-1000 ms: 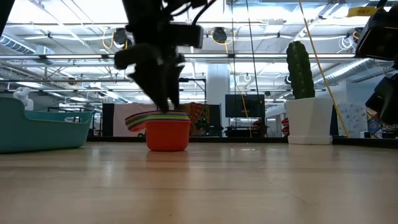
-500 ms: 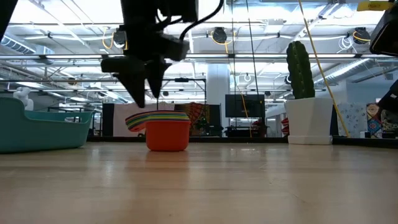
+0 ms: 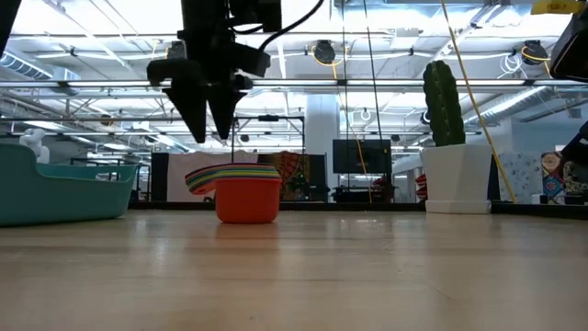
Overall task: Nest measuring cups in basket
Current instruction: Put the nested measuring cups into the green bin
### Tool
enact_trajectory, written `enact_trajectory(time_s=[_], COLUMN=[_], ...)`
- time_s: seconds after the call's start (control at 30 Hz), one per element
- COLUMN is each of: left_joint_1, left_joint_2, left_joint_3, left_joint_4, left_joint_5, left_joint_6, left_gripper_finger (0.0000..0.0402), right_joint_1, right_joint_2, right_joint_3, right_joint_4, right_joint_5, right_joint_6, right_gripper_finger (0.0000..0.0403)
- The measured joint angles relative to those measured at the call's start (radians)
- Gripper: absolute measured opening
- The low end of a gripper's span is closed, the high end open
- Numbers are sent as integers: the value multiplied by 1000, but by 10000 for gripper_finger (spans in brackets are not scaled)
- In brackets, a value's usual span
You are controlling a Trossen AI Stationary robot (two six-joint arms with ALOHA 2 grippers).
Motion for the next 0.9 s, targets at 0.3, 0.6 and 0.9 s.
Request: enact_trajectory(time_s=[0.3,0.6,0.9], left_joint_1=[6,25,23], left_joint_2=[9,10,10], left_joint_3=[-63,-171,-233], left_joint_4=[70,188,254], left_joint_5=[43,22,33], left_joint_6=[35,0,6], left_gripper_finger=[350,398,395], right_joint_1=[0,0,0], right_joint_2=[0,0,0], right_joint_3=[0,0,0], right_joint_4=[0,-1,-1], right_joint_5=[-2,-2,-2], right_joint_6=[0,-7,0], right_gripper_finger=[155,155,155])
